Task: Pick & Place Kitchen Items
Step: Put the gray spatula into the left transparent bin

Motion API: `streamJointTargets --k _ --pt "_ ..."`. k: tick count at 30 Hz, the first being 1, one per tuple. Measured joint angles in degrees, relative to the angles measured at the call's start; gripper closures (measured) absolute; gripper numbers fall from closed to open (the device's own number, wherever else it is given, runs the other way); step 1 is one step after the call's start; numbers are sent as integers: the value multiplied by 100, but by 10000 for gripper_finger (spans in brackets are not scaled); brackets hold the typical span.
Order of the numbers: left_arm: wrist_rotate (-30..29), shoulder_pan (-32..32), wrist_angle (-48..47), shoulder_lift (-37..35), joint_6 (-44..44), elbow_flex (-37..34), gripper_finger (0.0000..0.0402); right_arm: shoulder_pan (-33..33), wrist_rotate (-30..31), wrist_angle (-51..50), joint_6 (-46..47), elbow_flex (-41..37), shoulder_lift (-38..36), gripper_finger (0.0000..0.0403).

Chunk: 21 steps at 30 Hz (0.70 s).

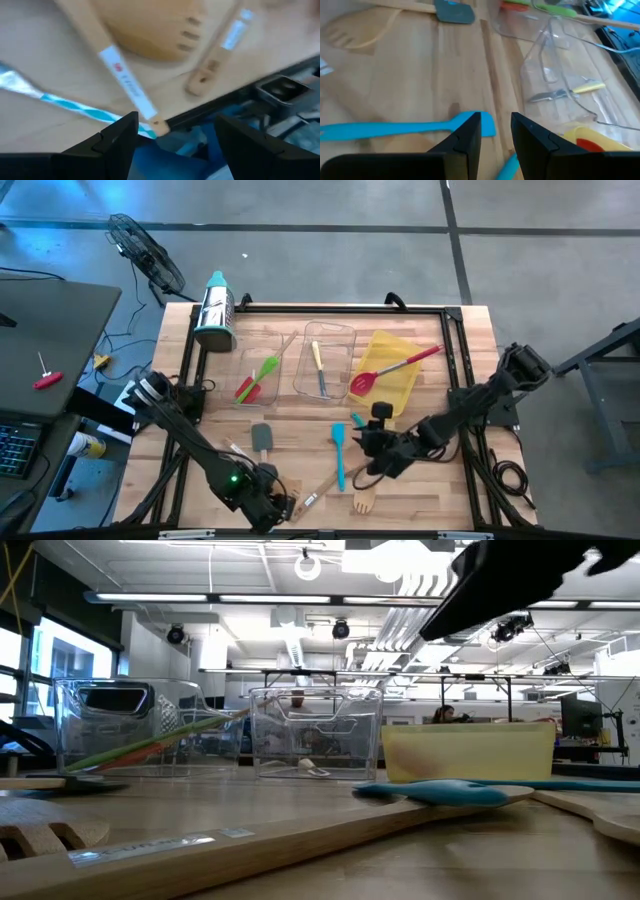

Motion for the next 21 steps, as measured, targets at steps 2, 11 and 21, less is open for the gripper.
streamJointTargets --k 2,11,21 --pt "96 -2 -68 67 -135 -2 146 149 67 -21 -11 0 0 304" --pt "136 -1 -296 54 -446 -4 146 534 174 -19 -103 0 -4 304" --pt "9 74 -404 214 -463 -10 146 538 100 -21 -103 0 -4 304"
